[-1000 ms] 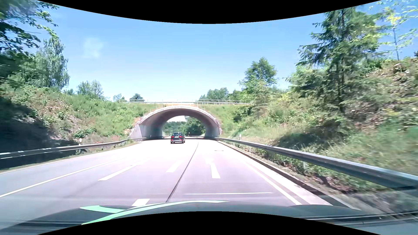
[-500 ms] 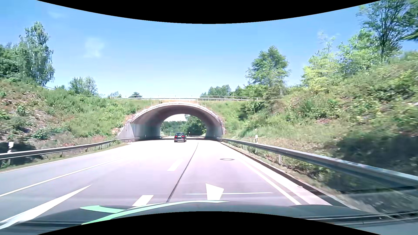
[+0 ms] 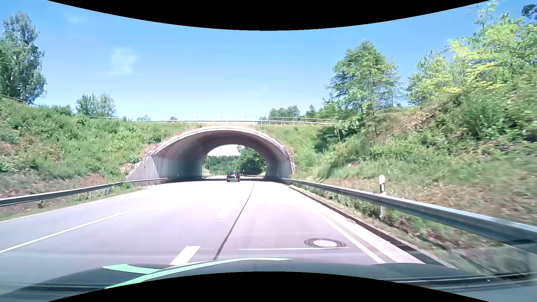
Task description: Follow the waypoints while adhering to traffic rules and regulations
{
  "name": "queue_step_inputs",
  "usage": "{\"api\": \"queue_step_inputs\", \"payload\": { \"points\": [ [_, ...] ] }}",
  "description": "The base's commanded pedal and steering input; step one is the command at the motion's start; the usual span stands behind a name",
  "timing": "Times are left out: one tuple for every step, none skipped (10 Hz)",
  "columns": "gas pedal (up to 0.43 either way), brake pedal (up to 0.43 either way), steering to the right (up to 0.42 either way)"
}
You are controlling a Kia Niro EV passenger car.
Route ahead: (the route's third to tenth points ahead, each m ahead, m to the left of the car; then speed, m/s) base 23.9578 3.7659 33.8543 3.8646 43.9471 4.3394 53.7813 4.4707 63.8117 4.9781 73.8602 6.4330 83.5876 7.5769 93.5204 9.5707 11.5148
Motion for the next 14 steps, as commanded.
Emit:
{"api": "queue_step_inputs", "payload": {
  "points": [
    [0.059,0.0,-0.003],
    [0.059,0.0,-0.004],
    [0.059,0.0,-0.004],
    [0.059,0.0,-0.004],
    [0.067,0.0,-0.004],
    [0.079,0.0,-0.005],
    [0.098,0.0,-0.005],
    [0.13,0.0,-0.006],
    [0.13,0.0,-0.007],
    [0.138,0.0,-0.007],
    [0.138,0.0,-0.008],
    [0.138,0.0,-0.008],
    [0.15,0.0,-0.009],
    [0.169,0.0,-0.012]
  ]
}}
